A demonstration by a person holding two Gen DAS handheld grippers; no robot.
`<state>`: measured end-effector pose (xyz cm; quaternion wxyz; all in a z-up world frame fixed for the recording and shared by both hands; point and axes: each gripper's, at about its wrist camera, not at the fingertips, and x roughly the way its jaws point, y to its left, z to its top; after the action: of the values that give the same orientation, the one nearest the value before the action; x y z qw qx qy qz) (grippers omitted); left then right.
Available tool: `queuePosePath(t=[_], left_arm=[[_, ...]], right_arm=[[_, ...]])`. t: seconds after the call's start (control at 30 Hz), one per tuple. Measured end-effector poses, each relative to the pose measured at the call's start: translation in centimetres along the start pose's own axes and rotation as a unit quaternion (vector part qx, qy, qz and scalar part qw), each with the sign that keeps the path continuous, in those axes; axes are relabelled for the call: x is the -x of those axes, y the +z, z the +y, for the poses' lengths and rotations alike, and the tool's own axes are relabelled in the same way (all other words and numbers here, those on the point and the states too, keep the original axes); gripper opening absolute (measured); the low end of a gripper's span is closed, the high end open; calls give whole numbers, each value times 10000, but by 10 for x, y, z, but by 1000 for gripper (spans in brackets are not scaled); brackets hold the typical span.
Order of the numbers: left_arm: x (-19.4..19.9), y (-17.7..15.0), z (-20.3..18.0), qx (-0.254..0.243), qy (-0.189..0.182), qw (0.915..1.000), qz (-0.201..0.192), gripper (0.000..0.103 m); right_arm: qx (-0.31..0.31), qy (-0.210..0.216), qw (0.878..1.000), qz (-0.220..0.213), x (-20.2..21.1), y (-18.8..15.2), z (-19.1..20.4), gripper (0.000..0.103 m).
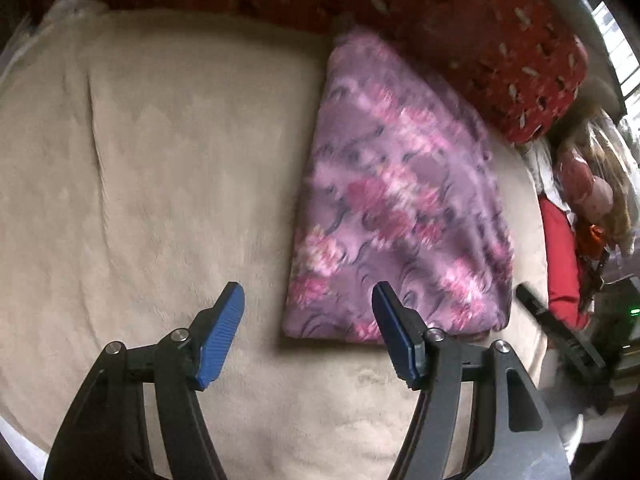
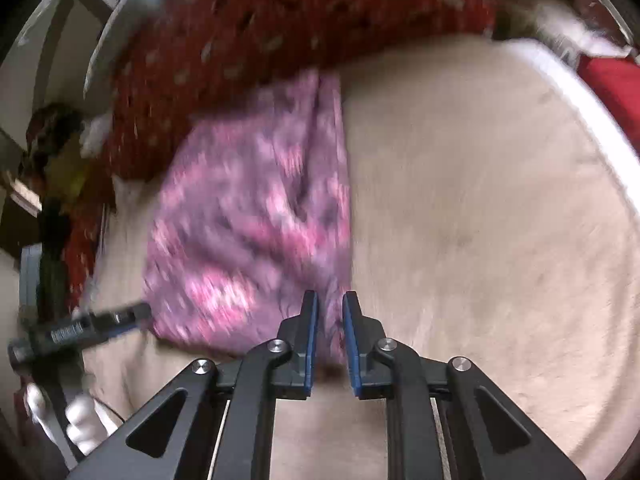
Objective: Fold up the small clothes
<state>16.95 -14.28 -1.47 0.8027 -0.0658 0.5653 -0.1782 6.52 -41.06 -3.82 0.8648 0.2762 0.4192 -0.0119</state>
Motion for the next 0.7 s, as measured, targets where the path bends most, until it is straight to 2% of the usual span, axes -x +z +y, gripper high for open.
queuePosePath(t=[0.13,0.23,0.33,0.37,0.4,0.47,0.5,0.57,0.63,0.67,0.7], left_arm=[[2,10,-10,-142,159,9995,-249,66],[-3,13,-10,-117,161,9995,-232,66],[-9,18,-8,-48,172,9996,-201,66],[-11,20,-7,-23,160,9997,-165,66],[-11,23,-4,11,89,9999,-139,66],[-7,34,2,123,-101,9997,-195,66],[-6,42,5,175,-176,9995,-206,66],[-10,57,6,313,-308,9989,-171,66],[-24,66,1,249,-154,9995,-103,66],[-35,67,-3,135,36,9999,-16,66],[-42,68,-4,37,107,9999,76,66]], right_arm=[[59,264,9959,-860,21,21,22,16],[247,295,9938,-1042,7,29,35,16],[421,164,9956,-825,-17,21,31,16],[589,-158,9971,-465,-41,17,31,15],[705,-353,9966,-232,-46,8,28,16],[726,-266,9963,-386,-43,10,27,17],[552,-175,9978,-330,-39,18,25,20],[341,57,9974,-629,-26,28,23,20],[359,151,9961,-796,-23,36,24,22],[472,57,9970,-610,-33,39,26,25],[662,-146,9975,-184,-51,39,29,29]])
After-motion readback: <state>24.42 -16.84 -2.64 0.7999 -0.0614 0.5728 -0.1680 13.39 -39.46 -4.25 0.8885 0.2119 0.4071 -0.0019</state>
